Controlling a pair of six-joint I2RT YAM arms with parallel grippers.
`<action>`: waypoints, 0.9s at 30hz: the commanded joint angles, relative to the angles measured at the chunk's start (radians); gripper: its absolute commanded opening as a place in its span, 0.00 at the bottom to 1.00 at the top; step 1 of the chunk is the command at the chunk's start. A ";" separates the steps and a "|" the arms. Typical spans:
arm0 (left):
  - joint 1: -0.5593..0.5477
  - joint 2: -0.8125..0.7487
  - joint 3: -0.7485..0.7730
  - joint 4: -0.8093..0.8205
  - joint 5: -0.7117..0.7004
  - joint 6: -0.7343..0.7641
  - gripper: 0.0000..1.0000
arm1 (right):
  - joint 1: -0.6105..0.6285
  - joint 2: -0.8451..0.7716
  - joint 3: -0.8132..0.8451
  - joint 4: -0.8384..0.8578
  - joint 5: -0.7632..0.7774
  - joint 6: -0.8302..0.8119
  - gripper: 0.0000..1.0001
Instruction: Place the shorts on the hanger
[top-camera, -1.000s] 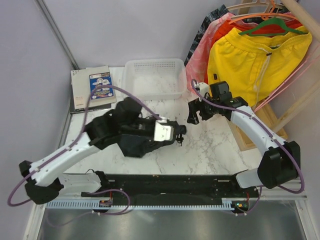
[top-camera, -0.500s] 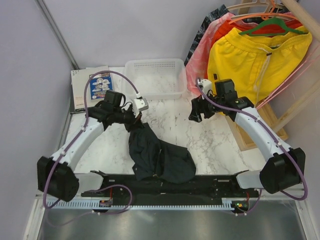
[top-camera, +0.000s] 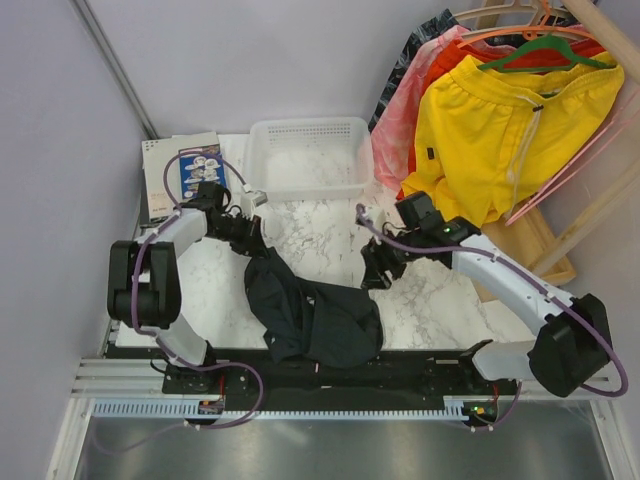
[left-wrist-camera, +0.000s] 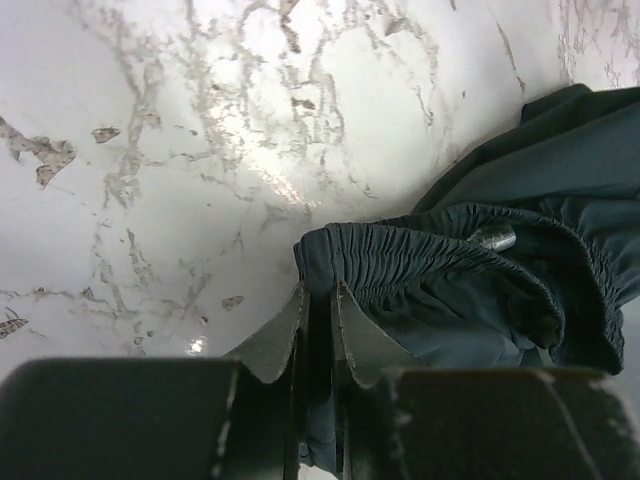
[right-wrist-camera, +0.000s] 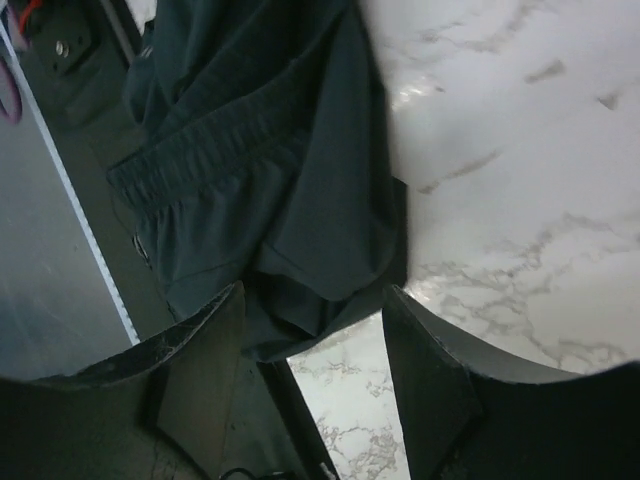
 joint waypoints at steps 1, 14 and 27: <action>0.032 0.077 0.080 -0.042 0.054 -0.064 0.16 | 0.226 0.013 0.066 0.073 0.125 -0.075 0.64; 0.044 0.117 0.101 -0.095 0.062 -0.038 0.29 | 0.755 0.214 0.177 0.145 0.419 -0.299 0.81; 0.051 0.142 0.128 -0.113 0.066 -0.012 0.29 | 0.834 0.356 0.243 -0.007 0.371 -0.479 0.74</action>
